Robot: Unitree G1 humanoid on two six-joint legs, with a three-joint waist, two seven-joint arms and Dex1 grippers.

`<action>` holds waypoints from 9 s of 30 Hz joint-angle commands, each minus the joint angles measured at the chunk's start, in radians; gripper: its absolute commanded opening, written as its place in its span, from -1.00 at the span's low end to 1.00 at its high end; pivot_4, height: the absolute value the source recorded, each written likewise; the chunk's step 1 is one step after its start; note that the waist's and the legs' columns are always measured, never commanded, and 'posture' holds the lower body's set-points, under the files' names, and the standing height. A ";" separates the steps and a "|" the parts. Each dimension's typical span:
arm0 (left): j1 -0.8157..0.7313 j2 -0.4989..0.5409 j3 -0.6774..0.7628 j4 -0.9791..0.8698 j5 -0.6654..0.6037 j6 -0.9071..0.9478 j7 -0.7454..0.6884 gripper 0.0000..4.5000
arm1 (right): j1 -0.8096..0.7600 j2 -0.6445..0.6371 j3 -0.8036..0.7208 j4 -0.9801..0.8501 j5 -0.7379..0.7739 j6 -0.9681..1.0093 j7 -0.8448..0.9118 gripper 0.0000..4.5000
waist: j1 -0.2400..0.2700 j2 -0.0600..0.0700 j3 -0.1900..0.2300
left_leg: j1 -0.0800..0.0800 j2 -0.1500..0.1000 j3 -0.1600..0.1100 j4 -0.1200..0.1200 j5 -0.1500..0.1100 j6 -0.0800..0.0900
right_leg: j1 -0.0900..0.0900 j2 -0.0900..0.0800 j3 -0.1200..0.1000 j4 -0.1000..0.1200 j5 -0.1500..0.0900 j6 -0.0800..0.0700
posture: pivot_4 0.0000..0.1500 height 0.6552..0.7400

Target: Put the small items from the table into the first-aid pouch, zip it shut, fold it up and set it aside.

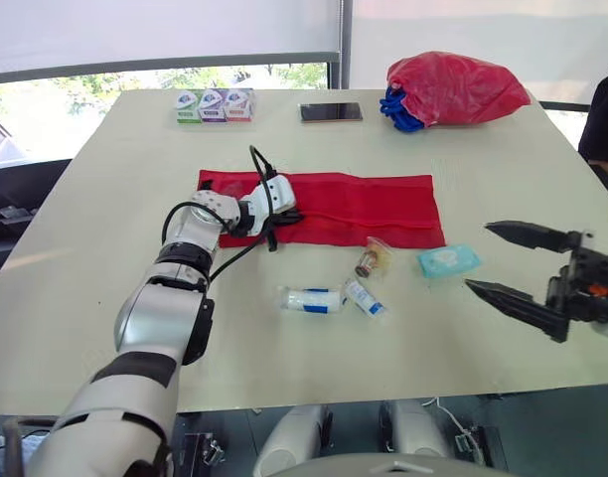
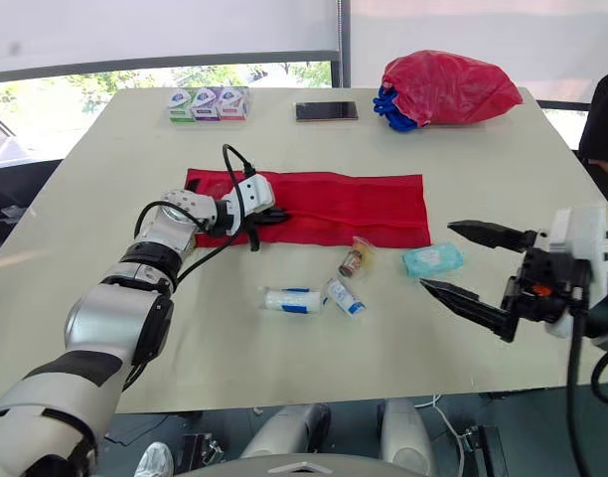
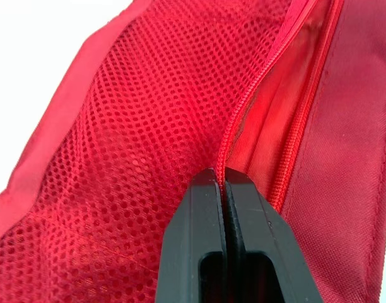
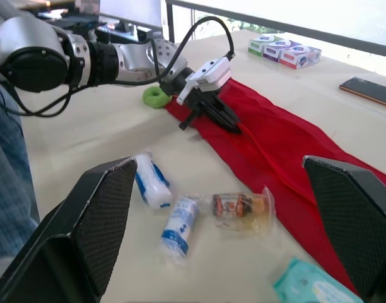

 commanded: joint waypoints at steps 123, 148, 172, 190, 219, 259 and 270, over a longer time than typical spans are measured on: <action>0.101 -0.091 -0.041 -0.384 -0.182 0.120 -0.169 -1.00 | -0.929 1.120 0.537 0.717 -0.681 0.537 -0.833 0.03 | -0.051 0.003 -0.004 | -0.006 -0.004 -0.003 0.003 0.000 0.000 | -0.010 -0.003 -0.004 0.013 0.001 0.000 | 1.00 1.00; 0.044 -0.105 -0.016 -0.260 -0.185 0.070 -0.175 -1.00 | -0.843 0.661 1.024 0.609 -0.971 0.264 -0.604 -0.99 | -0.050 0.003 -0.004 | -0.007 -0.004 -0.002 0.003 0.000 0.000 | -0.010 -0.004 -0.006 0.011 0.001 0.001 | 1.00 1.00; 0.054 -0.109 -0.018 -0.246 -0.181 0.042 -0.186 -1.00 | -0.794 0.802 0.979 0.918 -1.119 -0.323 -0.537 -0.99 | -0.050 0.003 -0.004 | -0.007 -0.004 -0.003 0.003 0.000 0.000 | -0.010 -0.001 -0.006 0.012 0.001 0.001 | 1.00 1.00; 0.078 -0.116 -0.022 -0.252 -0.184 0.013 -0.211 -1.00 | -0.838 0.857 0.974 1.120 -1.218 -0.538 -0.561 -0.99 | -0.054 0.003 -0.004 | -0.006 -0.004 -0.003 0.003 0.000 0.000 | -0.010 -0.001 -0.006 0.012 0.001 0.001 | 1.00 1.00; 0.043 -0.097 -0.014 -0.116 -0.148 -0.073 -0.124 -1.00 | -0.119 0.120 0.137 -0.076 -0.300 0.070 0.049 0.46 | -0.008 0.002 -0.005 | -0.006 -0.003 0.000 0.004 0.000 0.001 | -0.008 -0.004 -0.005 0.005 0.001 0.001 | 1.00 1.00; 0.005 -0.123 -0.019 -0.084 -0.119 -0.094 -0.129 -1.00 | -0.125 0.312 0.822 -0.029 -0.632 0.119 -0.396 0.98 | 0.005 -0.001 -0.007 | -0.004 -0.004 -0.001 0.006 -0.002 0.003 | -0.004 -0.003 -0.007 0.003 0.001 0.002 | 1.00 1.00; 0.003 -0.123 -0.016 -0.090 -0.121 -0.090 -0.132 -1.00 | -0.192 0.332 0.908 0.041 -0.693 0.144 -0.370 0.12 | 0.001 -0.001 -0.007 | -0.004 -0.005 -0.001 0.006 -0.002 0.003 | -0.004 -0.002 -0.008 0.003 0.001 0.002 | 1.00 1.00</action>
